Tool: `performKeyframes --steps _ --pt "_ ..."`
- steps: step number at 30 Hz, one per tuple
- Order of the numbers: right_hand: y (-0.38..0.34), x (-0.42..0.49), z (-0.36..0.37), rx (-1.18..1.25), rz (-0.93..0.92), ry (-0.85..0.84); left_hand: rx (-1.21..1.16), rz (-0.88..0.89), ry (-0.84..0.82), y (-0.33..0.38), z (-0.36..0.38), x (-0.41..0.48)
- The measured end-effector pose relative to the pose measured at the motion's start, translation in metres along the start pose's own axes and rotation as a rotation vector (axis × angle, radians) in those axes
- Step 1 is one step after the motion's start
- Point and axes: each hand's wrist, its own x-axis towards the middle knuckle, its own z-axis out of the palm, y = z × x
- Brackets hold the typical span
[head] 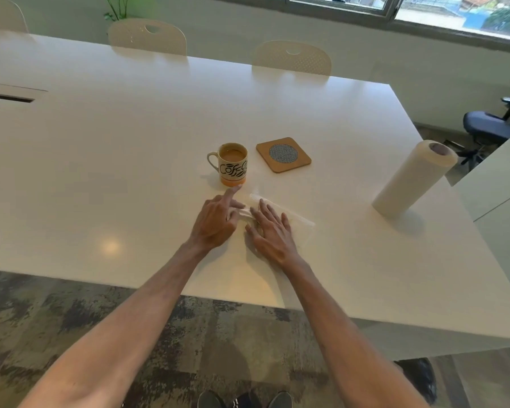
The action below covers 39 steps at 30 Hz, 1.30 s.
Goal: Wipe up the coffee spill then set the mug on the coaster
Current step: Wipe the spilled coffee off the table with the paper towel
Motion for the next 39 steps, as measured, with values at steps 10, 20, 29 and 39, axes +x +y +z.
performKeyframes --steps 10,20,29,39 --pt "0.011 0.003 -0.001 -0.08 -0.156 -0.043 0.056 0.049 -0.136 -0.014 0.007 -0.002" --pt "0.052 -0.031 -0.029 -0.071 -0.345 -0.128 0.089 -0.107 -0.017 -0.018 0.008 -0.007" --pt "0.06 -0.015 -0.049 -0.011 -0.134 -0.007 0.118 -0.009 -0.049 -0.015 0.009 -0.009" --pt "0.029 -0.001 -0.044 0.149 -0.146 -0.133 0.19 0.191 -0.114 -0.011 0.01 -0.011"
